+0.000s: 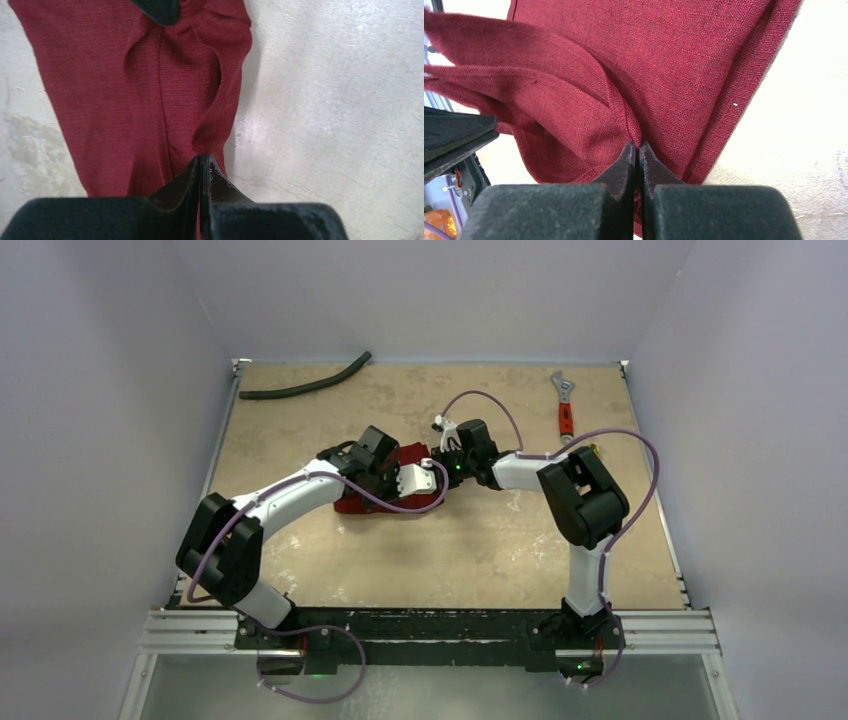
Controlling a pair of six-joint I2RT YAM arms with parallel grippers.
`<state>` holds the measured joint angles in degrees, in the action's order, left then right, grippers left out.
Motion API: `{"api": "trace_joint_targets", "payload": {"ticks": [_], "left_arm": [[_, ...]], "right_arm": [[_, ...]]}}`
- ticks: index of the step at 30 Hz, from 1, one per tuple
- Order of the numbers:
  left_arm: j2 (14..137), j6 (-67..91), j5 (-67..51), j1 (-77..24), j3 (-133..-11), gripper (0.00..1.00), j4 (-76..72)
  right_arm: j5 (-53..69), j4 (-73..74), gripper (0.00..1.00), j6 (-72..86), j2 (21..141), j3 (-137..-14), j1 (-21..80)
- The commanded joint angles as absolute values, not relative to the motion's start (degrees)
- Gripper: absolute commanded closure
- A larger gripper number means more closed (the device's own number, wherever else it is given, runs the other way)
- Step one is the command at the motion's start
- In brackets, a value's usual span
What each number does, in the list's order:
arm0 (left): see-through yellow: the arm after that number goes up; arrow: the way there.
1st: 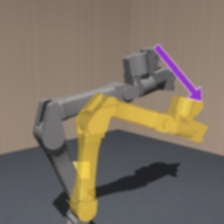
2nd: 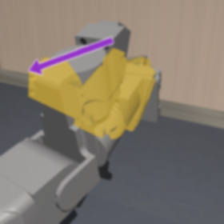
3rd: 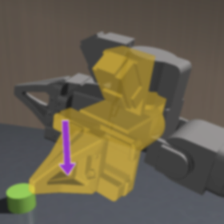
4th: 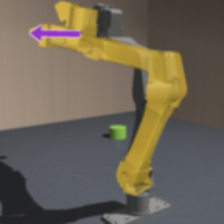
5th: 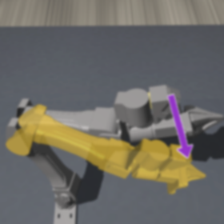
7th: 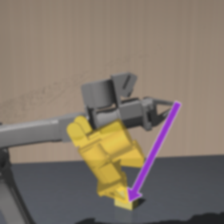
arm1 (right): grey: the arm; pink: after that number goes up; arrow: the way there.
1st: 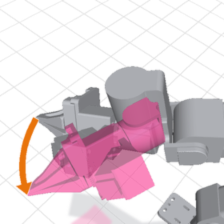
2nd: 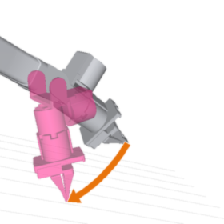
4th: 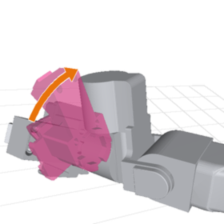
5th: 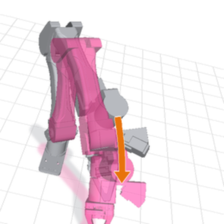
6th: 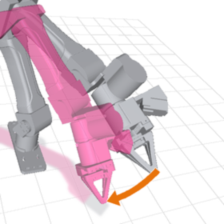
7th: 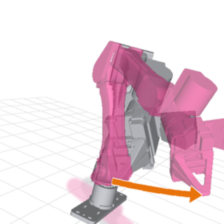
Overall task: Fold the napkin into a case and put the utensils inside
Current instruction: Fold the lower triangle-folded napkin at the center of the board, then smooth out the 2/3-rectangle-folded napkin at the center of the board.
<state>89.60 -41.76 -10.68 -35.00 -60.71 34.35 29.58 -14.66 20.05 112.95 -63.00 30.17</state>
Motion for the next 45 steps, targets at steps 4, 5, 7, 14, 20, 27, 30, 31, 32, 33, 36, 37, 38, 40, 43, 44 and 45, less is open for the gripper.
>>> {"api": "trace_joint_targets", "payload": {"ticks": [4,5,7,14,20,27,30,31,32,33,36,37,38,40,43,44,45], "left_arm": [[89.3,-45.5,-6.9,-35.2,-62.6,1.0,30.6],[89.8,-45.9,-6.4,-35.2,-62.6,1.0,30.2],[90.7,-46.7,-5.7,-34.7,-62.4,1.0,29.3],[93.0,-48.2,-5.2,-30.9,-61.4,1.0,26.7],[94.3,-49.3,-6.0,-28.1,-60.1,1.0,25.5],[94.7,-48.7,-8.3,-28.1,-59.6,1.0,24.8],[95.0,-48.6,-8.7,-28.0,-59.7,1.0,24.3],[95.0,-48.6,-8.8,-28.0,-59.6,1.0,24.2],[94.9,-48.6,-8.8,-28.0,-59.6,1.0,24.1],[94.9,-48.6,-8.8,-28.0,-59.5,1.0,24.1],[94.7,-48.3,-8.8,-28.0,-59.4,1.0,24.0],[94.7,-48.2,-8.9,-28.0,-59.5,1.0,23.9],[94.7,-48.0,-8.9,-27.9,-59.7,1.0,23.8],[94.6,-47.7,-9.0,-27.9,-60.3,1.0,24.0],[94.5,-47.6,-8.8,-27.8,-60.9,1.0,24.2],[94.4,-47.5,-8.8,-27.6,-61.1,1.0,24.2],[94.3,-47.5,-8.9,-27.3,-61.3,1.0,24.4]], "right_arm": [[31.6,-12.6,0.99,18.4,109.8,-63.8,29.8],[31.7,-12.5,0.98,18.3,109.8,-63.8,29.8],[32.4,-12.1,0.95,18.0,109.6,-64.0,29.8],[35.4,-10.9,0.77,17.5,109.0,-65.2,29.8],[38.5,-7.4,0.58,17.4,107.3,-67.1,29.8],[37.1,-3.7,0.49,17.2,104.7,-70.1,29.2],[35.7,-2.0,0.47,16.6,105.4,-73.1,28.1],[35.6,-1.9,0.47,16.6,105.9,-74.1,27.7],[35.6,-1.9,0.47,16.6,106.6,-75.3,27.3],[35.5,-2.0,0.48,16.6,107.6,-76.6,27.2],[35.4,-2.0,0.57,16.2,112.4,-81.8,27.2],[35.0,-2.6,0.62,16.3,113.7,-83.4,27.2],[34.6,-3.2,0.65,16.6,115.0,-84.5,27.2],[34.4,-4.1,0.72,17.4,117.4,-86.1,27.3],[34.2,-4.9,0.81,17.7,119.8,-86.4,27.3],[33.7,-5.4,0.81,17.7,120.3,-85.8,27.3],[33.1,-5.9,0.82,17.6,120.7,-85.0,27.3]]}}
